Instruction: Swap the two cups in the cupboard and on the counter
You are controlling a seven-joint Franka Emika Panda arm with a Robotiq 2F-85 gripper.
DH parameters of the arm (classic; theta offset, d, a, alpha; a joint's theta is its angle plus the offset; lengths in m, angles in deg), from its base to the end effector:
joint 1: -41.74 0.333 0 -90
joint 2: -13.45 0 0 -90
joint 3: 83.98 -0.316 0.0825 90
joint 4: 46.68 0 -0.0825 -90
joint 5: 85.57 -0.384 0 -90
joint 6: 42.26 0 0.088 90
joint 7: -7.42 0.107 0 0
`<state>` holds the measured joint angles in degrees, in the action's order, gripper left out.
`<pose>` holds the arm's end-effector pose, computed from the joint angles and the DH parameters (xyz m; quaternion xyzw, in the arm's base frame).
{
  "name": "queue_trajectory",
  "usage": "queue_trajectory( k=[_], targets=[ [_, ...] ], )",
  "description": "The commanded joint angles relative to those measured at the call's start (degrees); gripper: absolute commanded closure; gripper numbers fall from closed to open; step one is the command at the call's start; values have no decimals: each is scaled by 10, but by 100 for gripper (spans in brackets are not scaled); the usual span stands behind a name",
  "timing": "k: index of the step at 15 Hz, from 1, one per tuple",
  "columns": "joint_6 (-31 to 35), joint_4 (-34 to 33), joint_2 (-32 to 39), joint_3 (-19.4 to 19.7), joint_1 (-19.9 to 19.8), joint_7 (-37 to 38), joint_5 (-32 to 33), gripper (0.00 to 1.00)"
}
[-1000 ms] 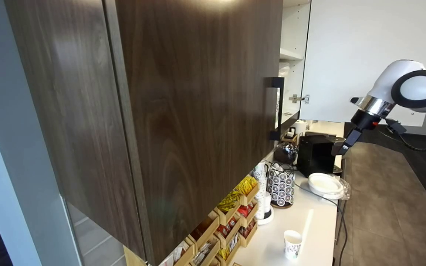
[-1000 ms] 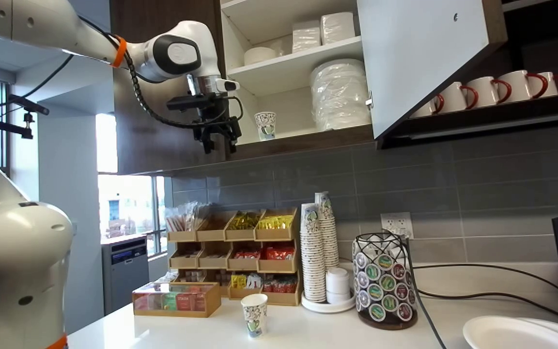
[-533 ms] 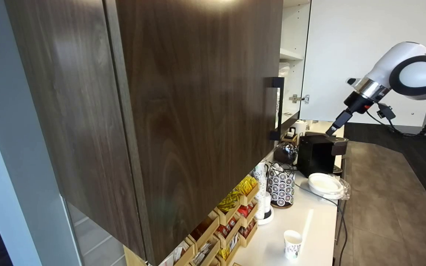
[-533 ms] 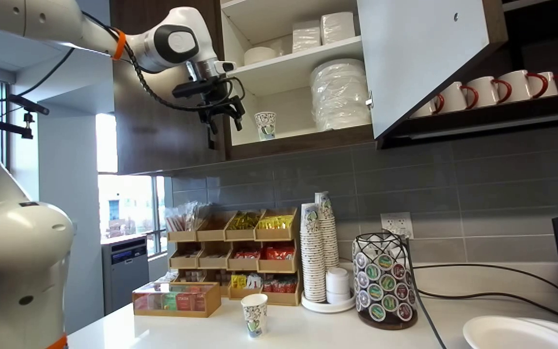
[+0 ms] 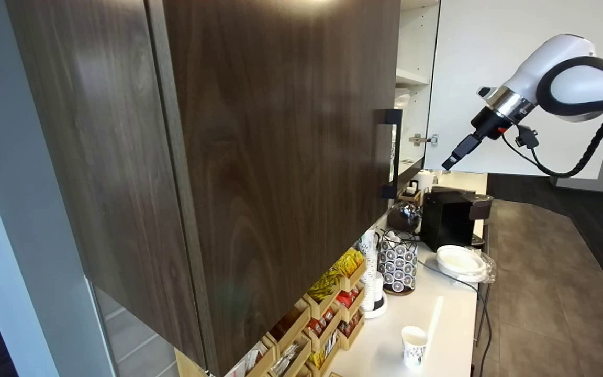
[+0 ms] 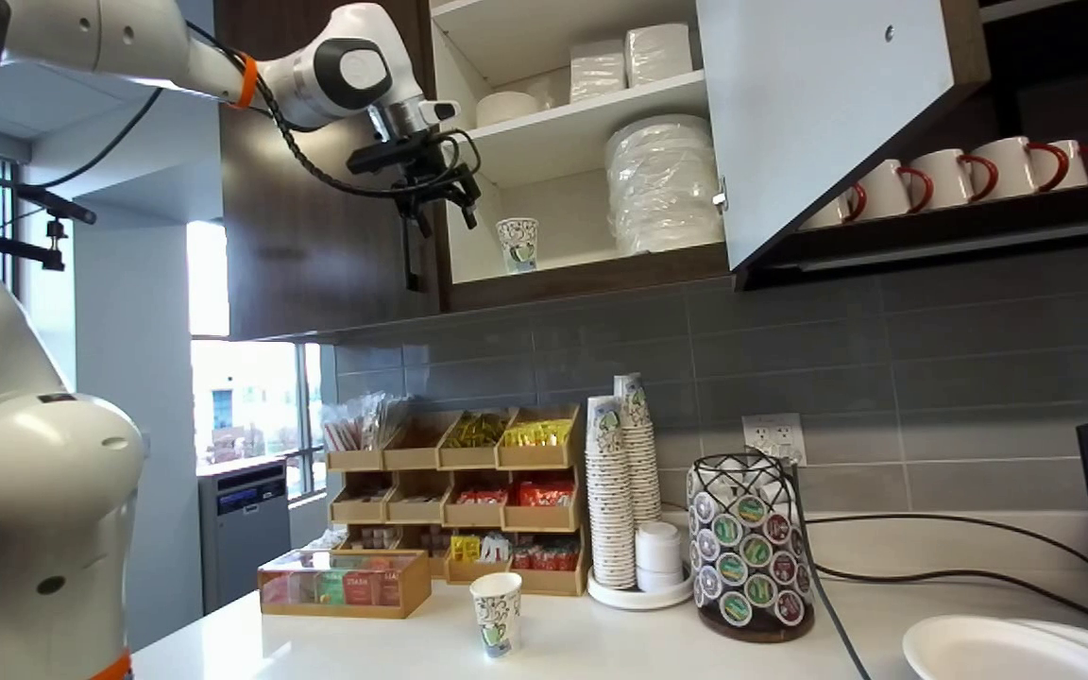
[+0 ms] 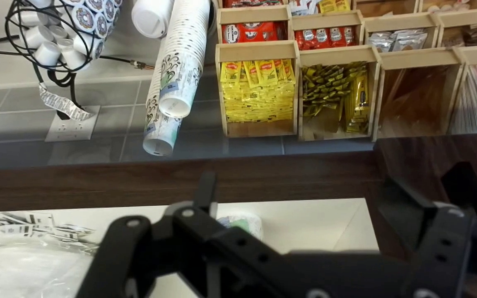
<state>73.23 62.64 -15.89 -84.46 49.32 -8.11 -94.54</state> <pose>0.4090 0.0685 0.7616 -0.9317 -0.1839 -0.3083 0.0554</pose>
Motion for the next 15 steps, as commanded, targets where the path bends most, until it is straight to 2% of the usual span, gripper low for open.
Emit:
queue_trajectory(
  k=[1,7,12,15],
  targets=[
    [-2,-3,2,2,2,1,2,0],
    [51,-38,30,-10,-17,79,4,0],
    [49,-96,74,-37,-35,164,31,0],
    [74,-136,107,-49,-39,203,41,0]
  ],
)
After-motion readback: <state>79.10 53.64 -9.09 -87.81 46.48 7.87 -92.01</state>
